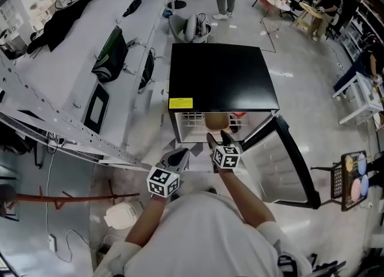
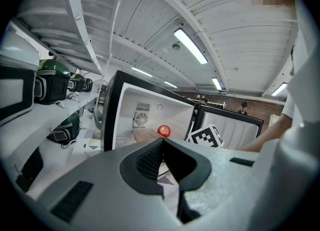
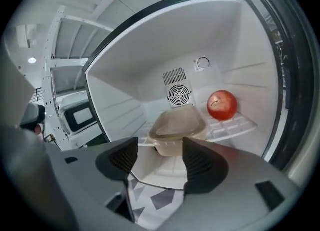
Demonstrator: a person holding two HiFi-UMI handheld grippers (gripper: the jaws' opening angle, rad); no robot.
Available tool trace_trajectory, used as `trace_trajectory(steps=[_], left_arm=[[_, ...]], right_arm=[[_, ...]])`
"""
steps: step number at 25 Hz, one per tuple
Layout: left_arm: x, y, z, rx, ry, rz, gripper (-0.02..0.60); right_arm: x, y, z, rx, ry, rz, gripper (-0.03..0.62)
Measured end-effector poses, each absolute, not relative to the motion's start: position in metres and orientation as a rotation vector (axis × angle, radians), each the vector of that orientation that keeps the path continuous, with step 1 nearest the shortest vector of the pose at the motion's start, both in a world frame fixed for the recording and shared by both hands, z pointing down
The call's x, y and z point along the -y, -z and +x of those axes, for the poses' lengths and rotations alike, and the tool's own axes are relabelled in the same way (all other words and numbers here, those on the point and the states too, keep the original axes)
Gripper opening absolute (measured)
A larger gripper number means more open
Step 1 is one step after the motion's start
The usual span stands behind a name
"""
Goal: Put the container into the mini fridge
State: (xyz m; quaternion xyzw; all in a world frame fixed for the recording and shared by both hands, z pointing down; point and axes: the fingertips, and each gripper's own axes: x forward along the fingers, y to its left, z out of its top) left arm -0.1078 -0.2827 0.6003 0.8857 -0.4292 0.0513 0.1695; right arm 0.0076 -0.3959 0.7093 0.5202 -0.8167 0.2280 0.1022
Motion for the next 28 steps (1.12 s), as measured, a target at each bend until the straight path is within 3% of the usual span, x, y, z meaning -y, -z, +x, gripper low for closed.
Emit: trace_trajectory(steps=[5,13,28], left_arm=[[0.284,-0.603,-0.114,1.248,-0.141,2.498,0.005],[0.288,-0.602,-0.124,1.295,-0.122,2.475,0.005],[0.283,-0.6,-0.147,1.345,-0.089,2.448,0.005]], right_arm=[[0.403,-0.711,0.001,2.406,-0.596,1.484,0.289],[0.41,-0.711,-0.015,2.416,-0.495,1.387,0.356],[0.402,-0.691,-0.025,2.45,-0.432,1.333,0.353]])
